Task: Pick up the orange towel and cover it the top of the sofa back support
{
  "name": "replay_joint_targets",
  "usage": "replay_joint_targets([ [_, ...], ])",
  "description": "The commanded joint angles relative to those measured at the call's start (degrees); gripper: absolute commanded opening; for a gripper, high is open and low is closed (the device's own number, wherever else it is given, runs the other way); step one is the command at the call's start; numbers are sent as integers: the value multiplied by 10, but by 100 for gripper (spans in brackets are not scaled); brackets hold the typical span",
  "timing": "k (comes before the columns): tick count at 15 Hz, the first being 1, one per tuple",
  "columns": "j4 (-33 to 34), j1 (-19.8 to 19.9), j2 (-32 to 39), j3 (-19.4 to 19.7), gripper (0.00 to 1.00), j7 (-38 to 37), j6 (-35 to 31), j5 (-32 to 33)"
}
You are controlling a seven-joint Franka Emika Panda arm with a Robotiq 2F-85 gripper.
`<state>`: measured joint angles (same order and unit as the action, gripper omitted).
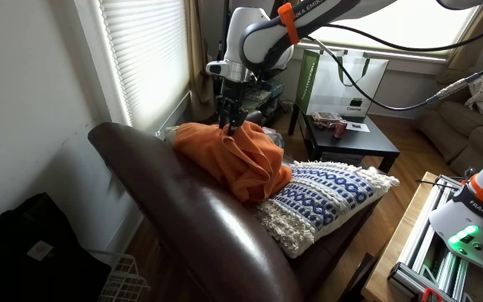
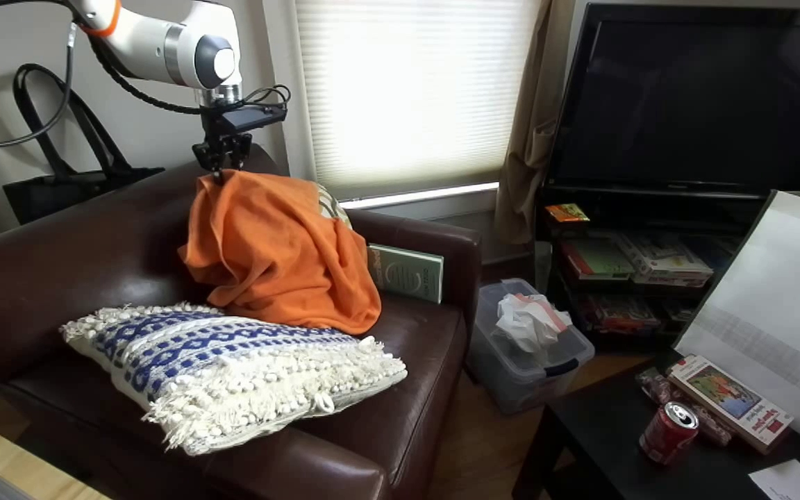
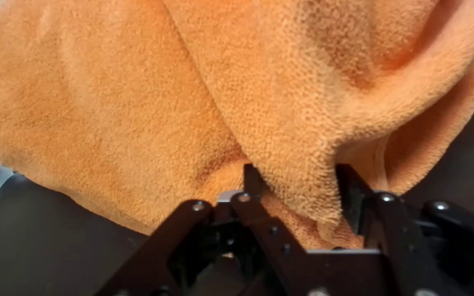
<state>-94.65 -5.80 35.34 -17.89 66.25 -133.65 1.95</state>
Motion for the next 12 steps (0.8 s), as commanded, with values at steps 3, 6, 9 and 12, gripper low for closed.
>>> replay_joint_targets([
  [3,7,-8,-10,9,6,-3,59,-4],
  [6,9,-14,-14,13,0,-4,70,2],
  [9,32,-26,-10,6,2,14,90,9],
  [12,79,-65,-13,4,2,28,137,43],
])
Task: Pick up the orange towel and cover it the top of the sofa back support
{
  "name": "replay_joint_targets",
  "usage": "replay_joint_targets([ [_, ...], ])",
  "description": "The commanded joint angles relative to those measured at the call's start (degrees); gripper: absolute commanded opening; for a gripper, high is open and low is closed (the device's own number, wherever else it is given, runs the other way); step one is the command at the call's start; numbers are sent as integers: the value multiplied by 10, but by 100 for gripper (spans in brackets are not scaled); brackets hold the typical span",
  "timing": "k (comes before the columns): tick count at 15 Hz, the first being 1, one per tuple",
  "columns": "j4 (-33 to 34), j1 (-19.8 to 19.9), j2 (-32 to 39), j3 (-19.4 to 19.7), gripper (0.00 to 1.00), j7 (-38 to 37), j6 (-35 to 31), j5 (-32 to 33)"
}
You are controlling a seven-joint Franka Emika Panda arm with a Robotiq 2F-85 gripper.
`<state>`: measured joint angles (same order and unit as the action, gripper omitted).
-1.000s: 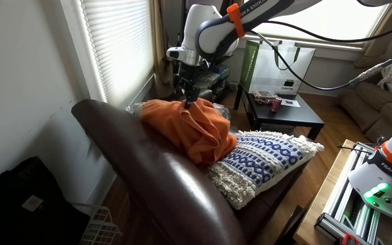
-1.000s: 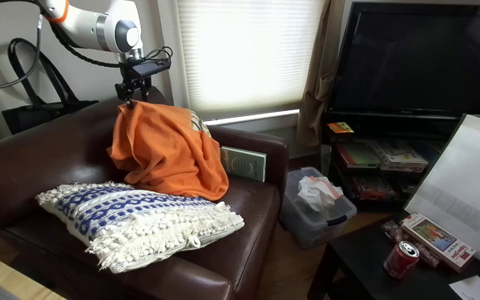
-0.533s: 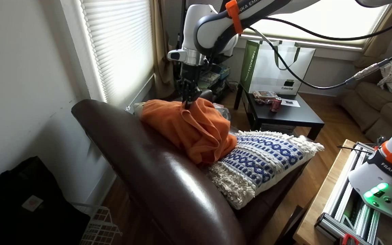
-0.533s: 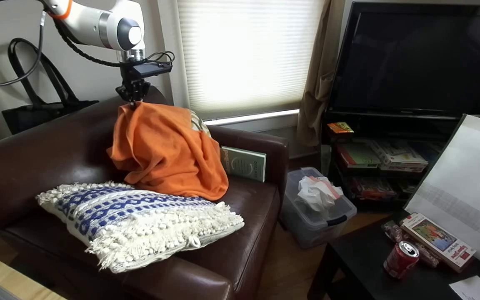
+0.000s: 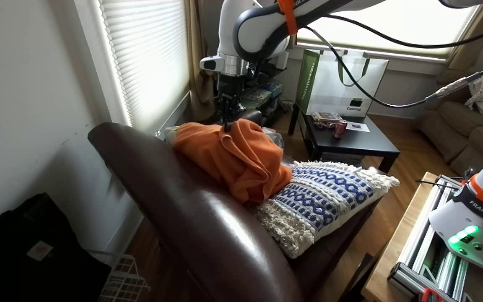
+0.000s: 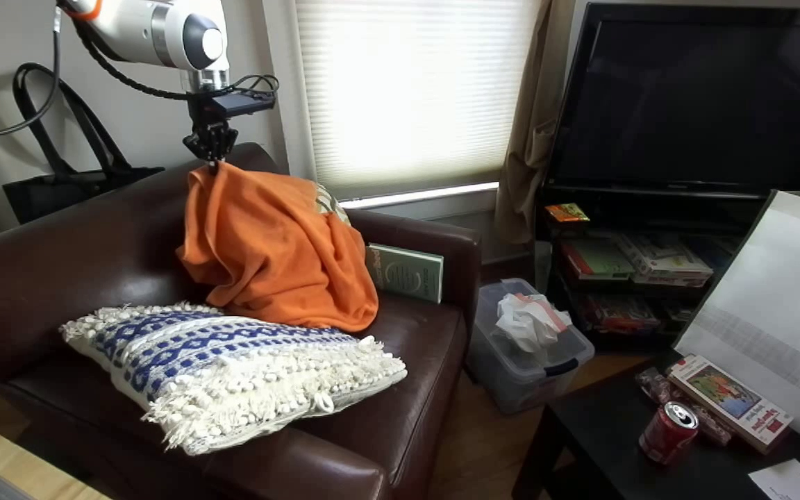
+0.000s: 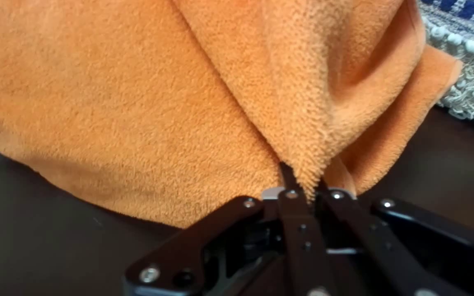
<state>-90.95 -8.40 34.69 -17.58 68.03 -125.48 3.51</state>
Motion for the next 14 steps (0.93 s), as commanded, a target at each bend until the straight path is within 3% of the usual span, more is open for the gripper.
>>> replay_joint_targets([
  [1,62,-55,-7,1,2,10,80,43],
  [7,204,-168,-13,-6,2,14,226,127],
  [10,262,-224,-18,-4,2,11,258,172],
  [11,269,-230,-20,1,2,12,263,184],
  [12,239,-211,-23,-8,7,7,243,160],
  [14,255,-226,-24,-6,7,7,250,174],
])
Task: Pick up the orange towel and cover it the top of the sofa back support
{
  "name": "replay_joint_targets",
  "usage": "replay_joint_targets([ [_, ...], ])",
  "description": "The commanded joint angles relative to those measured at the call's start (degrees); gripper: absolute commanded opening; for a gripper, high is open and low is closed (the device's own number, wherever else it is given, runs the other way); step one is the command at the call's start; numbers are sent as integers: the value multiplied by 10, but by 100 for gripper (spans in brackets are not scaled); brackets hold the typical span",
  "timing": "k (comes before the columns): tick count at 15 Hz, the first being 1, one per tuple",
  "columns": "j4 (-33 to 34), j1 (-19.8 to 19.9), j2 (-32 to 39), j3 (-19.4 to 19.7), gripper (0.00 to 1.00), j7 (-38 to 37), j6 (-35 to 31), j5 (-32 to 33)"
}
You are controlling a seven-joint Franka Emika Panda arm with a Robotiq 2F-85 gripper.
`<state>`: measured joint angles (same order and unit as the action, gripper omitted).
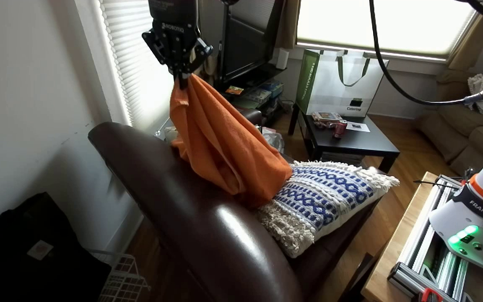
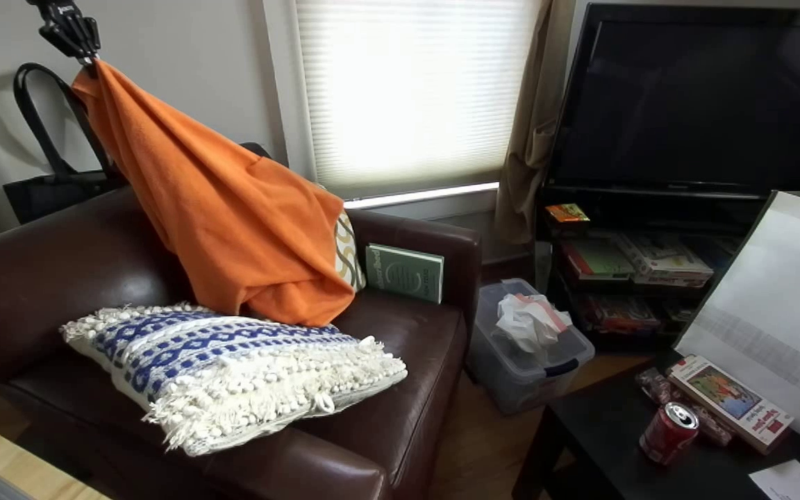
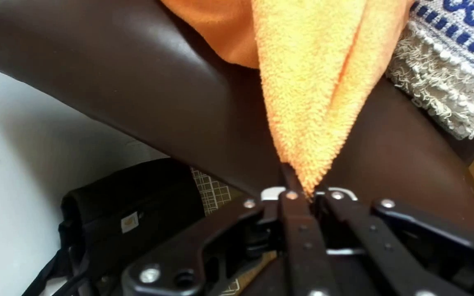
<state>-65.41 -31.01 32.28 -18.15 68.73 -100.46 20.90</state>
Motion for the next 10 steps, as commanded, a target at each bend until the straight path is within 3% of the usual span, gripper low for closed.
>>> replay_joint_targets([
  [1,1,0,0,1,7,0,0,1],
  [3,2,1,2,5,7,0,0,2],
  [5,12,5,17,3,2,-49,-47,-23],
  [8,134,-7,111,-4,2,-68,-83,-58],
  [10,181,-16,147,-12,2,-71,-113,-78],
])
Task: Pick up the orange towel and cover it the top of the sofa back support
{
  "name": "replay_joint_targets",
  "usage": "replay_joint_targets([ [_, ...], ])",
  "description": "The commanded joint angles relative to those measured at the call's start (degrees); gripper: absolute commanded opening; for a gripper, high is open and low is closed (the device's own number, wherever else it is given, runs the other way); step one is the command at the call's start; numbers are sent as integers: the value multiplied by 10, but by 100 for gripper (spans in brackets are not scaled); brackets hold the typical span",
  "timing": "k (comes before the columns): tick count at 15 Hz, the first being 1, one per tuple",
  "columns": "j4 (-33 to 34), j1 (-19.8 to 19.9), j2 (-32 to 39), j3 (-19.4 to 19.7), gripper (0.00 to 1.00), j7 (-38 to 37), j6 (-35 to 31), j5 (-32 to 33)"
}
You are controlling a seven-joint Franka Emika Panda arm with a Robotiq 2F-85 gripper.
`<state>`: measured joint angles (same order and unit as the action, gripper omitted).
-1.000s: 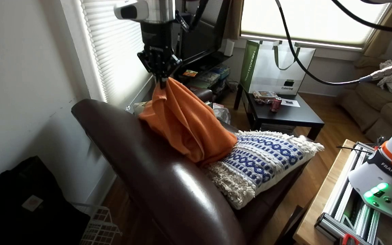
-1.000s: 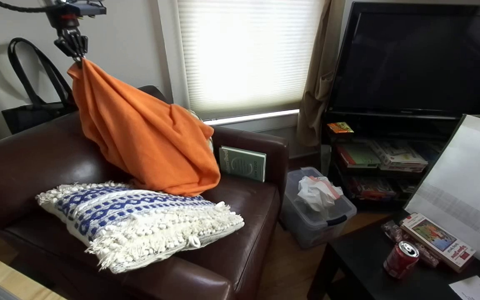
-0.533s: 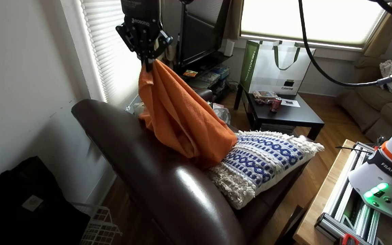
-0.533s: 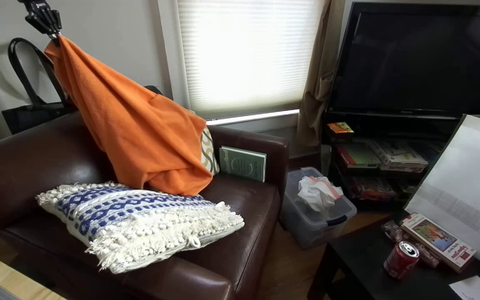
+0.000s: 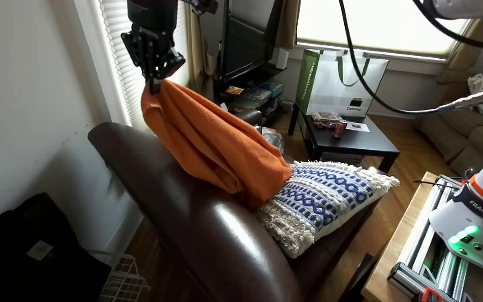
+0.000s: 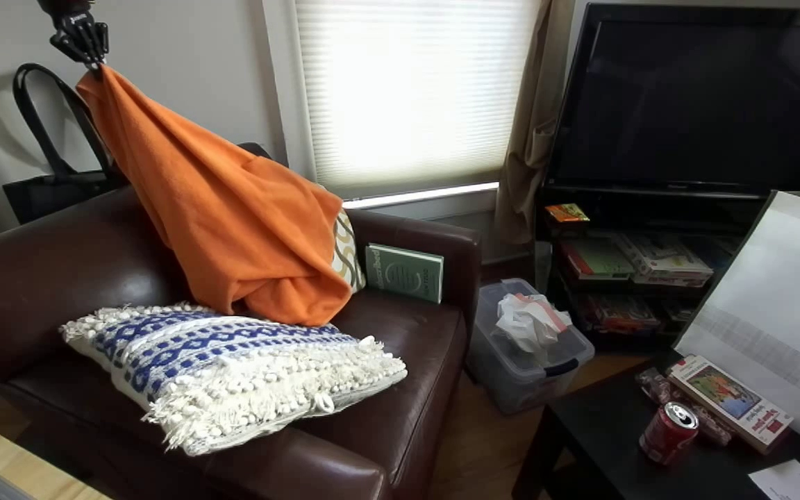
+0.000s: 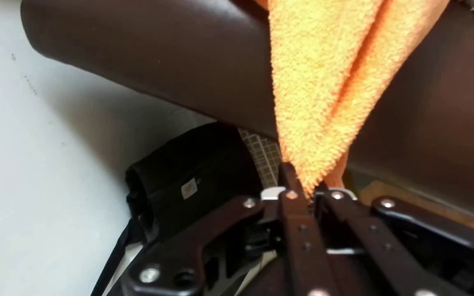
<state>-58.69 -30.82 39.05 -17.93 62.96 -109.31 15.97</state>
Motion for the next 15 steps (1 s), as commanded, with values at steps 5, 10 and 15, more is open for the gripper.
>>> replay_joint_targets([
  [5,239,-59,158,-42,2,74,-19,-28],
  [10,262,-109,164,-21,2,190,19,-55],
  [15,231,-107,149,-25,7,194,25,-41],
])
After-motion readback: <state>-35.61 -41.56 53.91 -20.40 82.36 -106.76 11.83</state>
